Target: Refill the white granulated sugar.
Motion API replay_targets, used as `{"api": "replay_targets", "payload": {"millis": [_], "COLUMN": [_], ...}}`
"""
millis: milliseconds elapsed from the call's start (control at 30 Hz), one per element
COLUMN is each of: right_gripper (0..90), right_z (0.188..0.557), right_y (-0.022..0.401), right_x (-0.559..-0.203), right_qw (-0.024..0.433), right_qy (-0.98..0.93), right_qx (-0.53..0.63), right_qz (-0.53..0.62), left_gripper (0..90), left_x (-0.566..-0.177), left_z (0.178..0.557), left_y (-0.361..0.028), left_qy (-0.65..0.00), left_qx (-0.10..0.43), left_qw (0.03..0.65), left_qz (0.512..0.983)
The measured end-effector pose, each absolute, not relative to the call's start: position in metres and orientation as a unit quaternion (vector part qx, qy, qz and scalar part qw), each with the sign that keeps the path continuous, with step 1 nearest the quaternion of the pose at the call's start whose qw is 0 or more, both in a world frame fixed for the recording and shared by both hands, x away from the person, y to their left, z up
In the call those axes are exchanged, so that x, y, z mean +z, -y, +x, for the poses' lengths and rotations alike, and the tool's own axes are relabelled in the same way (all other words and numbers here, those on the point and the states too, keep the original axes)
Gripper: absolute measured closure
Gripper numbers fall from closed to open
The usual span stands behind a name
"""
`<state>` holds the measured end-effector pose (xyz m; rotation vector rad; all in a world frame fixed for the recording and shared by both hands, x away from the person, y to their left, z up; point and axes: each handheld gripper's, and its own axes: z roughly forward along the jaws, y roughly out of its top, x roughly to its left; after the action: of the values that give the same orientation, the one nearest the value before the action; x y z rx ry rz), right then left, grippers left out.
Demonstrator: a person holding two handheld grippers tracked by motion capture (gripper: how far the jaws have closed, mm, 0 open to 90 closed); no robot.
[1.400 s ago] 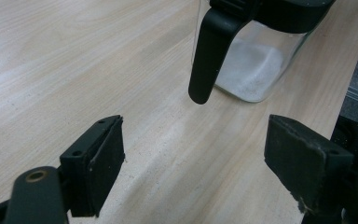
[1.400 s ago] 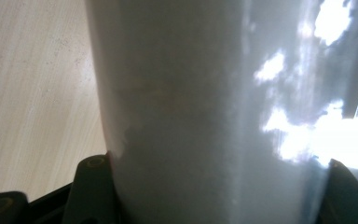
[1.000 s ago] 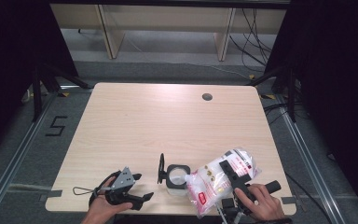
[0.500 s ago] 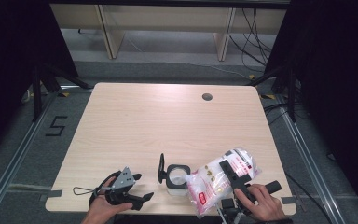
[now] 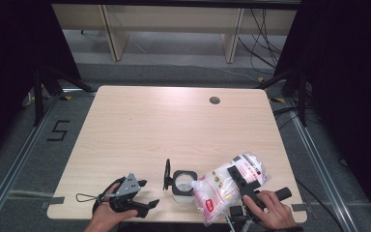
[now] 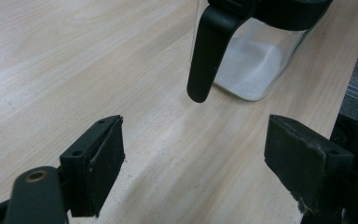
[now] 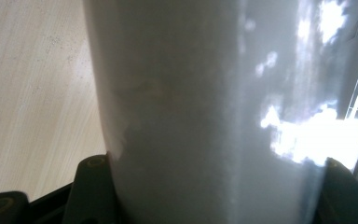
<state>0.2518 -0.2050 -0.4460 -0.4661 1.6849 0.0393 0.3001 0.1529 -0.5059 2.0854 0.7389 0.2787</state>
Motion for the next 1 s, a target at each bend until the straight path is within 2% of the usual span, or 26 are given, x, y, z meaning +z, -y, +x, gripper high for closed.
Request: {"api": "replay_targets", "payload": {"millis": [67,1000], "right_gripper": [45.0,45.3], "right_z": [0.2530,0.2537], "right_y": [0.2048,0.2053], "right_x": [-0.4440,-0.4451], "right_qw": [0.645,0.646], "right_qy": [-0.732,-0.730], "right_qx": [0.022,0.024], "right_qz": [-0.217,-0.222], "left_gripper": [19.3,19.4], "left_x": [-0.5070,-0.5059], "left_z": [0.2990,0.3020], "left_y": [-0.1509,-0.1533], "left_qy": [-0.306,-0.298], "left_qx": [0.105,0.116], "left_qw": [0.457,0.449], "left_qz": [0.828,0.834]}}
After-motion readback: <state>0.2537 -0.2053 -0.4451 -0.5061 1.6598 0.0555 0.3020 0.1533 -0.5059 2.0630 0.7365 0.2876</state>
